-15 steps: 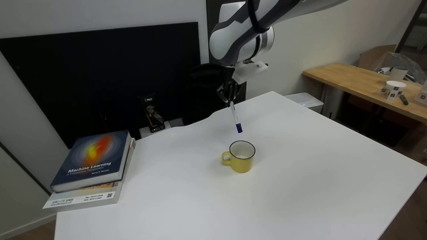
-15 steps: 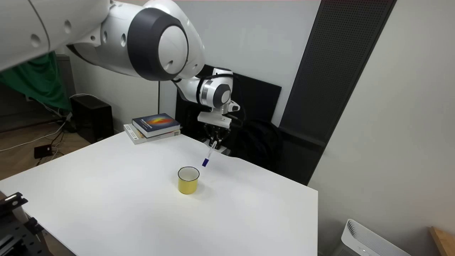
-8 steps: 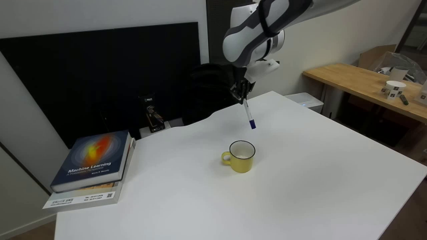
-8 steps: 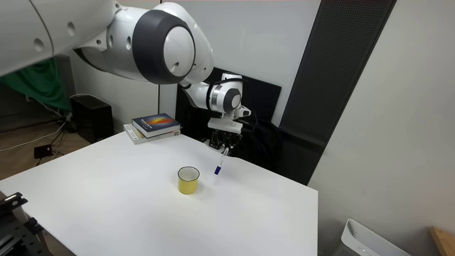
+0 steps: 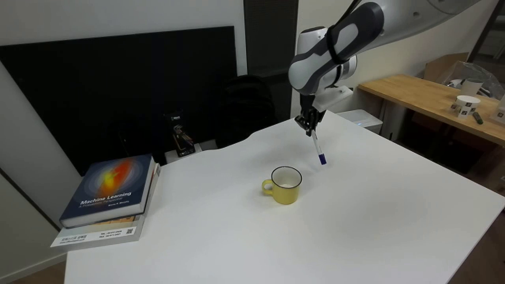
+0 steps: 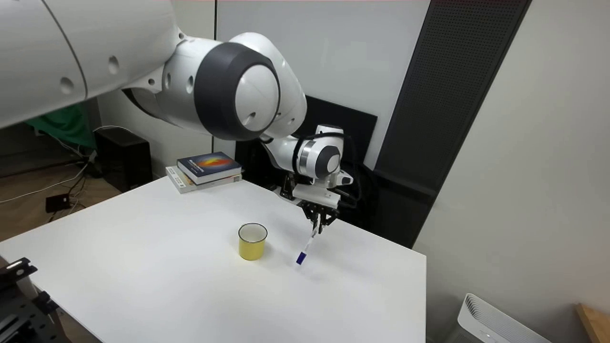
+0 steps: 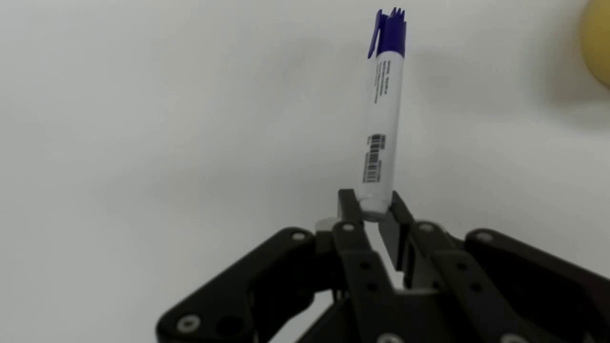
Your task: Remove the marker from the mug and put it on the table
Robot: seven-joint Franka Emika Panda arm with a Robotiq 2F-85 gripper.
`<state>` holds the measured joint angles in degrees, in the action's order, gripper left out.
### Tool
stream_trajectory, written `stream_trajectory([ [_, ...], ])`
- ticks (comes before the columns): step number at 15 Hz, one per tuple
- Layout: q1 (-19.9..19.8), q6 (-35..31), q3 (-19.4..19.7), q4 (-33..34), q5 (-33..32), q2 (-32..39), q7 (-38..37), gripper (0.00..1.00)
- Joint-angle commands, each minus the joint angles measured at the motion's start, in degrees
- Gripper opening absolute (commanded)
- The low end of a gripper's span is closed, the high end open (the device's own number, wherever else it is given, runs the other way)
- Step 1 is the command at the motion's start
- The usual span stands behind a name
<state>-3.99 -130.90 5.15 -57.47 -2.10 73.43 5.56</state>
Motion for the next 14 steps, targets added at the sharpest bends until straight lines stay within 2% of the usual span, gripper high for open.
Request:
stream_trajectory([
  [1, -1.4, 4.2, -1.0, 4.3, 0.4, 3.8, -1.6, 0.04],
  [14, -1.5, 11.6, -2.8, 9.4, 2.2, 9.2, -2.0, 0.04],
])
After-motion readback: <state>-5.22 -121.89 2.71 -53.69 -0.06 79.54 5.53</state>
